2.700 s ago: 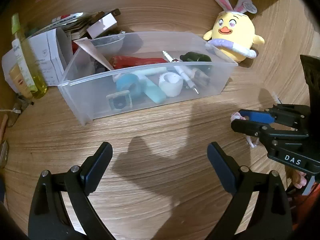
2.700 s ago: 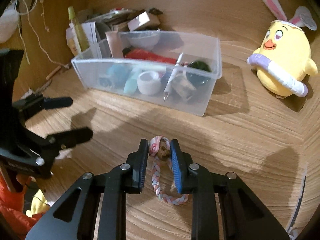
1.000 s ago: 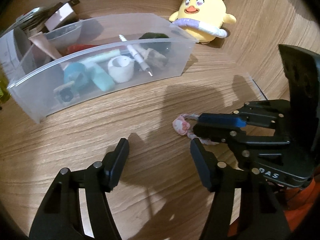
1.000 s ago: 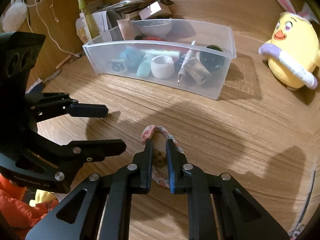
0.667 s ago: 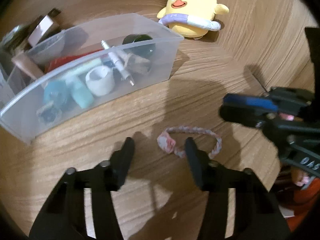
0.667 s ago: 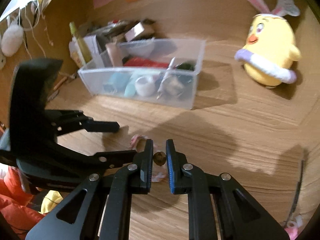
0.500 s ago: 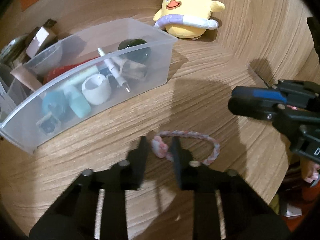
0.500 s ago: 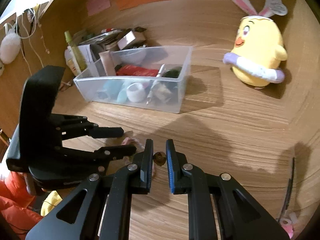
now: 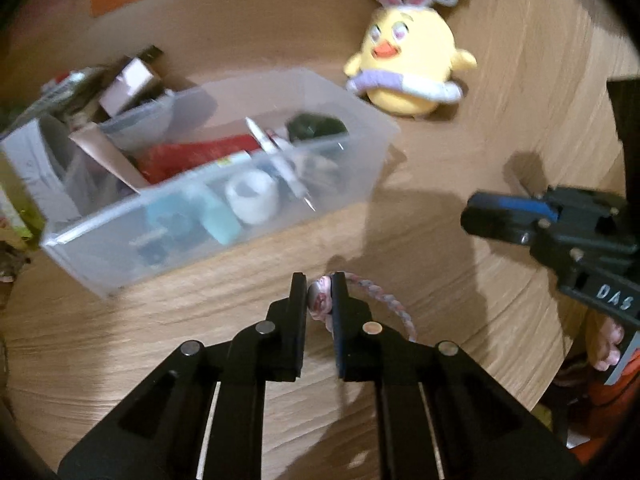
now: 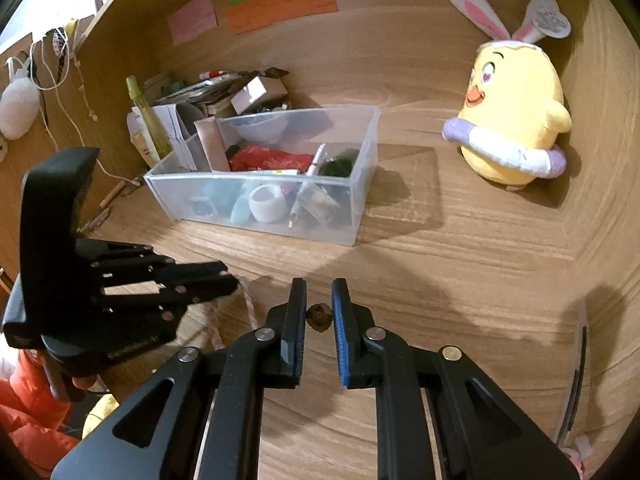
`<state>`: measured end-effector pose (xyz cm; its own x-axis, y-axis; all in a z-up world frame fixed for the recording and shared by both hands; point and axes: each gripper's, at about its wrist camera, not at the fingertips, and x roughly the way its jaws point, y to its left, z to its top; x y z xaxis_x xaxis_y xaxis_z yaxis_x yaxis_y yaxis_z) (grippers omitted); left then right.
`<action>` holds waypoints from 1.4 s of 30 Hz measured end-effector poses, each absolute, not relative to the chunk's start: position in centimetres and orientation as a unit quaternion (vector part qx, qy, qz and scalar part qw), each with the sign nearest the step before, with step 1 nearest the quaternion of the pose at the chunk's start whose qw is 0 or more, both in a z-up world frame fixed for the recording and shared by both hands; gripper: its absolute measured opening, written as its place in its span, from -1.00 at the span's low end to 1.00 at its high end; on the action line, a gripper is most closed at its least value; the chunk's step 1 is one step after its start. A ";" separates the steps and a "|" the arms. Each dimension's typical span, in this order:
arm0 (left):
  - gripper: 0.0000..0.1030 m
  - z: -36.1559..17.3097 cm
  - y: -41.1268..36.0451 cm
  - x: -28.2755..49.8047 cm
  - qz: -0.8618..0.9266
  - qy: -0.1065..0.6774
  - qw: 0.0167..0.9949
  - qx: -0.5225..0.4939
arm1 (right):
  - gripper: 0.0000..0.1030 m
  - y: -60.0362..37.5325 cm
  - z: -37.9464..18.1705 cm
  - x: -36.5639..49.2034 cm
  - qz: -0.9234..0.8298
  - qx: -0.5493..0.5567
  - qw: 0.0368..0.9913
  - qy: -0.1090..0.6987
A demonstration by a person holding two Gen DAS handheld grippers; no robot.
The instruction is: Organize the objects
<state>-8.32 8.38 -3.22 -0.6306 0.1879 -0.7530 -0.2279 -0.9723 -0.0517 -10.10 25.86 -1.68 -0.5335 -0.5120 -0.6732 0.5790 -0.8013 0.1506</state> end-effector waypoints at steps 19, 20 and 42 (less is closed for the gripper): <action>-0.79 3.6 2.0 -9.0 0.945 -0.020 0.046 -0.322 | -0.77 22.7 2.0 -11.6 -0.890 0.321 0.317 0.057; -0.79 3.8 1.7 -9.2 0.947 -0.023 0.043 -0.319 | -0.77 22.7 2.1 -11.7 -0.892 0.319 0.317 0.058; -0.79 3.4 -0.2 -14.2 0.952 -0.020 -0.022 -0.305 | -0.77 18.4 4.8 -16.8 -0.901 0.291 0.317 0.064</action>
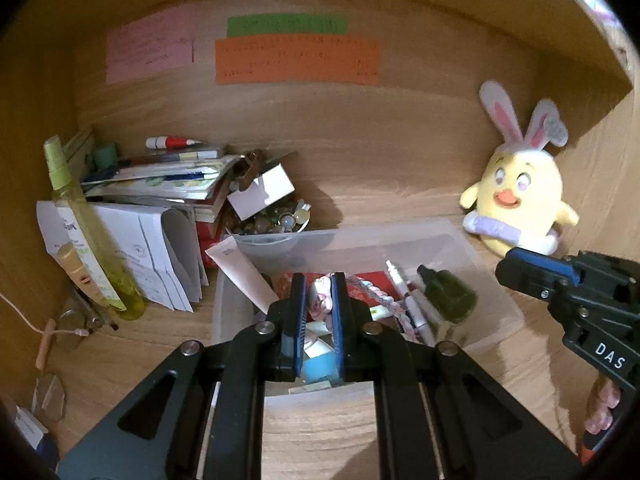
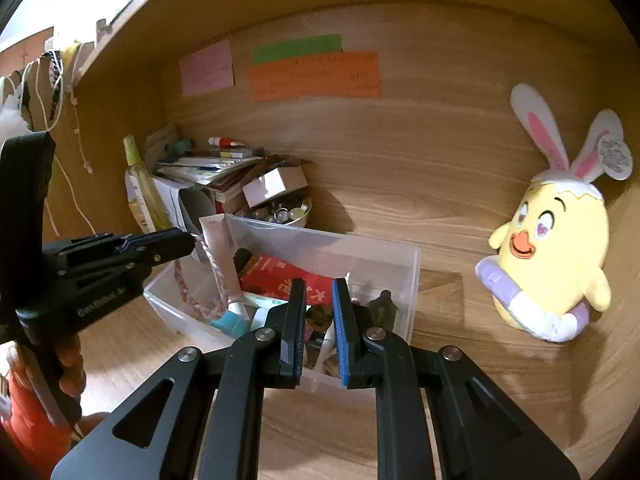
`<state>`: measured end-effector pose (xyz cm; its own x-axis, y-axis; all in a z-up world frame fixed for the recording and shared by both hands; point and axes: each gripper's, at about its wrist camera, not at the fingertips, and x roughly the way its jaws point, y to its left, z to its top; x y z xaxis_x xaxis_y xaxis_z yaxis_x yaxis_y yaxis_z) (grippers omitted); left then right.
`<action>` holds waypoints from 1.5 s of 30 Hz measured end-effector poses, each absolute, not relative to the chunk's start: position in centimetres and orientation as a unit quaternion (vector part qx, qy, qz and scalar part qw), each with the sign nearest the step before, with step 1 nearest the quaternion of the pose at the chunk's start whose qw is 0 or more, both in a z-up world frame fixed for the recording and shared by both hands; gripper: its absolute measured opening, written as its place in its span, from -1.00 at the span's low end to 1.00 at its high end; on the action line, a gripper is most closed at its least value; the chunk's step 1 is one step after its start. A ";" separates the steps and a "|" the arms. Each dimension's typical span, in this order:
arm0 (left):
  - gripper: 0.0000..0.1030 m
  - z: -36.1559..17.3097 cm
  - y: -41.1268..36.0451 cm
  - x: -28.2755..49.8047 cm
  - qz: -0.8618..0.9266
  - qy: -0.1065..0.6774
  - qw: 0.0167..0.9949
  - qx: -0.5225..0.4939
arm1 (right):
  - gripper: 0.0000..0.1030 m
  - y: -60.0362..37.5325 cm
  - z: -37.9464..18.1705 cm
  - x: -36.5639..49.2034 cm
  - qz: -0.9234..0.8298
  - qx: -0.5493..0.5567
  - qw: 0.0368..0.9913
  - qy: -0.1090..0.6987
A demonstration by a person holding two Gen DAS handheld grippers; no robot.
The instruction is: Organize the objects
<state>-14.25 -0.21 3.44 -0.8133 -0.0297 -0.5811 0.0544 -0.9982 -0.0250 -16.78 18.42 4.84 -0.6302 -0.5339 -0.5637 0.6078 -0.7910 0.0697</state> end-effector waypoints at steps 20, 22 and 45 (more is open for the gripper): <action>-0.05 0.7 0.6 -16.1 -0.944 0.011 -0.002 0.329 | -0.71 16.0 -0.8 -20.4 -0.872 0.361 0.316 0.095; -0.01 1.0 0.7 -15.7 -0.948 0.006 0.002 0.319 | -0.57 15.8 -0.7 -20.0 -0.873 0.355 0.318 0.104; 0.80 2.9 -0.8 -10.5 -0.956 0.022 -0.026 0.291 | 0.58 19.9 3.4 -14.8 -0.904 0.292 0.296 0.098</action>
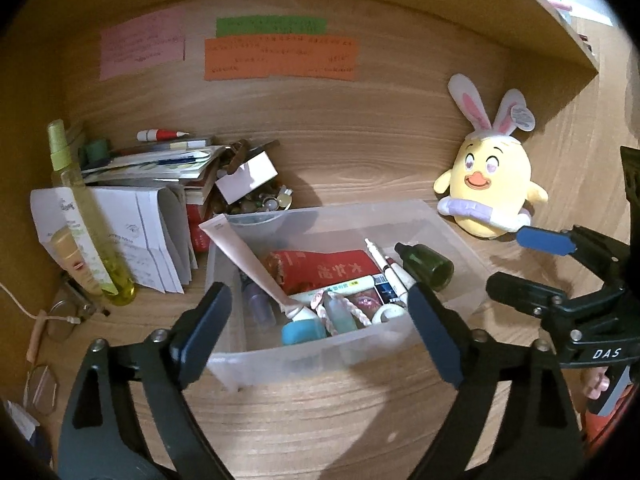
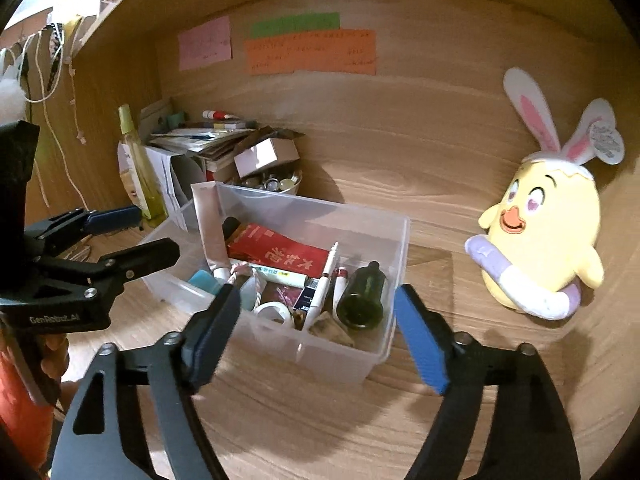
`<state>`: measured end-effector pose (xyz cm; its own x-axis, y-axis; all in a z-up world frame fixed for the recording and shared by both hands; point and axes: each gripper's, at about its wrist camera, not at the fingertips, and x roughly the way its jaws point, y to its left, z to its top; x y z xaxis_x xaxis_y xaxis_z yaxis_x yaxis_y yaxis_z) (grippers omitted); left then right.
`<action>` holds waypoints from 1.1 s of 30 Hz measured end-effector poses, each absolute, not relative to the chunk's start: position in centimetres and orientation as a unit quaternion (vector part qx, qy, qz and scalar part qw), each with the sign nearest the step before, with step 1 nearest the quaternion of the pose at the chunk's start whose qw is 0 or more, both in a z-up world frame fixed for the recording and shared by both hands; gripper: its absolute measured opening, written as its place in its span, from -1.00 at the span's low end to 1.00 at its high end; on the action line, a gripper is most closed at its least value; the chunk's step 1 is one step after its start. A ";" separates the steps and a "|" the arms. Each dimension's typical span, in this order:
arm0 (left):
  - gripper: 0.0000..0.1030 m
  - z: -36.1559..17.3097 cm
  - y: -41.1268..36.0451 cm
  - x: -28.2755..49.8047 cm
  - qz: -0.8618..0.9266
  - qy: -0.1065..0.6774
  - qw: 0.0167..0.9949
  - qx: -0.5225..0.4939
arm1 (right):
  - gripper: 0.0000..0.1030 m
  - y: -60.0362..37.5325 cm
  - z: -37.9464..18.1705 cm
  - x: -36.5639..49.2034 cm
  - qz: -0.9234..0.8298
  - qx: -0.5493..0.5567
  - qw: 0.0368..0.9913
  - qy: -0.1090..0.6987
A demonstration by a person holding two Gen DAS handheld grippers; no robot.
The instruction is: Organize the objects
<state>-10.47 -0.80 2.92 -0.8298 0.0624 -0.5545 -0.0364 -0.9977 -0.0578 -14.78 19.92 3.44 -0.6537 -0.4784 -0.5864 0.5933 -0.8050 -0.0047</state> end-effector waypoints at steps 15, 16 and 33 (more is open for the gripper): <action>0.85 2.0 -1.3 -8.3 0.954 -0.025 0.041 -0.296 | 0.75 20.7 2.8 -12.6 -0.910 0.294 0.280 0.091; 0.85 1.9 -1.3 -8.2 0.953 -0.027 0.041 -0.298 | 0.75 20.7 2.8 -12.5 -0.909 0.294 0.280 0.092; 0.85 1.3 -1.6 -7.9 0.950 -0.042 0.043 -0.307 | 0.75 20.3 2.4 -11.9 -0.906 0.301 0.283 0.089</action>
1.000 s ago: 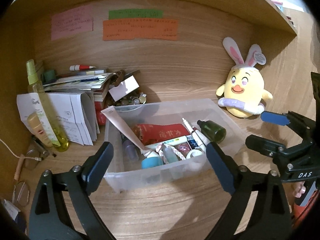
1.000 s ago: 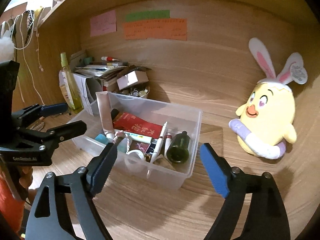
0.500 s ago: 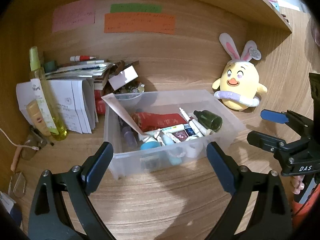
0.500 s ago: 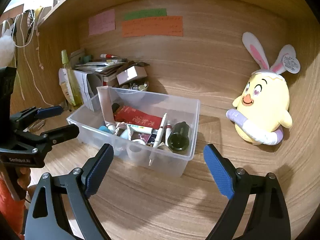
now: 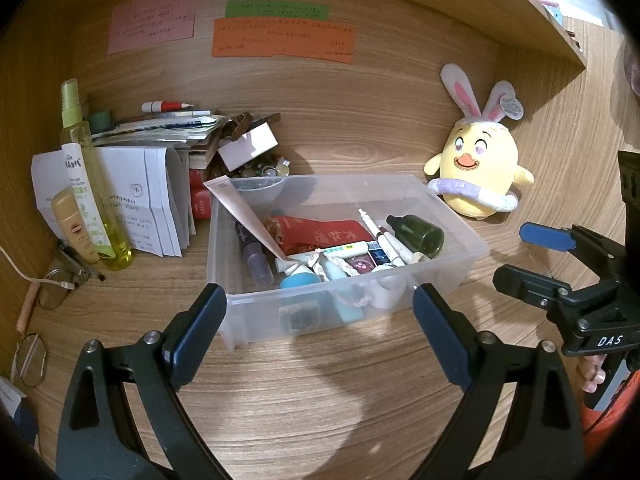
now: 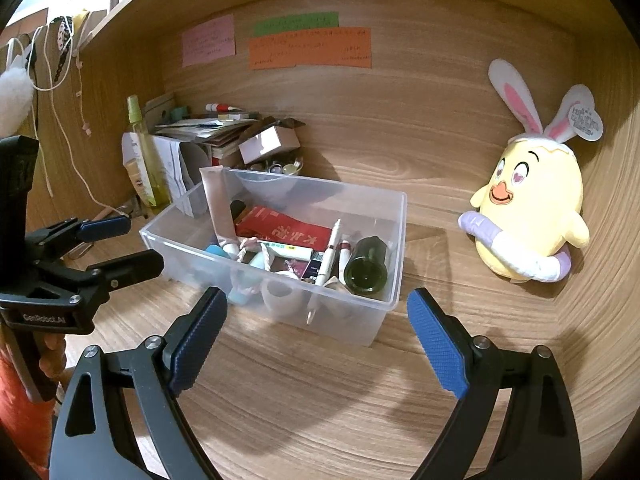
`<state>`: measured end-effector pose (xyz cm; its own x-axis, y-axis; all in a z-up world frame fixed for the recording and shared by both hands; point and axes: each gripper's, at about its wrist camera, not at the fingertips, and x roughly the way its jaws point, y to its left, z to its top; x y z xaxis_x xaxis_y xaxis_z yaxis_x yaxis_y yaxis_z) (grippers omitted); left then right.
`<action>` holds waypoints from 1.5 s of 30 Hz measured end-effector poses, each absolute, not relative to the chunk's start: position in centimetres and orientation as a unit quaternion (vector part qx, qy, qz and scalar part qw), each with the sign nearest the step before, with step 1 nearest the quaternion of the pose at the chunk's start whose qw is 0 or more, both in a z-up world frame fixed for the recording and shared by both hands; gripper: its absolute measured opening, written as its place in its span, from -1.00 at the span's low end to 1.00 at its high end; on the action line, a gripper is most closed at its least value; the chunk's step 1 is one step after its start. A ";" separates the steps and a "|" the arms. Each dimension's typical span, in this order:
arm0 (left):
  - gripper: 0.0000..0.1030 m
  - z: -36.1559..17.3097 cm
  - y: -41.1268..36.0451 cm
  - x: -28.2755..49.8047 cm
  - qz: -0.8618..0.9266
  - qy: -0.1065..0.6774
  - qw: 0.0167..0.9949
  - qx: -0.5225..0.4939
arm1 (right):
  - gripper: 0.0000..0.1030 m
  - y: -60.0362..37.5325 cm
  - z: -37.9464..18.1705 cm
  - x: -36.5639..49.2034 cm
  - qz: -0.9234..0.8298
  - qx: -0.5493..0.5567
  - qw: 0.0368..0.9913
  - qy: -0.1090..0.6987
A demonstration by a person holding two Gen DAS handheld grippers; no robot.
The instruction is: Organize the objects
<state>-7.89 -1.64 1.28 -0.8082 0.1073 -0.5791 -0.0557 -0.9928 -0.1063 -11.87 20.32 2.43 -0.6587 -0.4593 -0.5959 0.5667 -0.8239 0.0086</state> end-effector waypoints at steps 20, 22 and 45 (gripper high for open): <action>0.86 1.4 -1.3 -7.7 0.949 -0.044 0.048 -0.308 | 0.76 20.5 2.4 -11.9 -0.906 0.303 0.282 0.086; 0.86 1.5 -1.3 -7.8 0.949 -0.044 0.050 -0.308 | 0.76 20.5 2.4 -11.9 -0.906 0.303 0.282 0.085; 0.88 1.9 -0.8 -7.9 0.948 -0.047 0.064 -0.309 | 0.76 21.1 2.2 -12.2 -0.904 0.313 0.285 0.065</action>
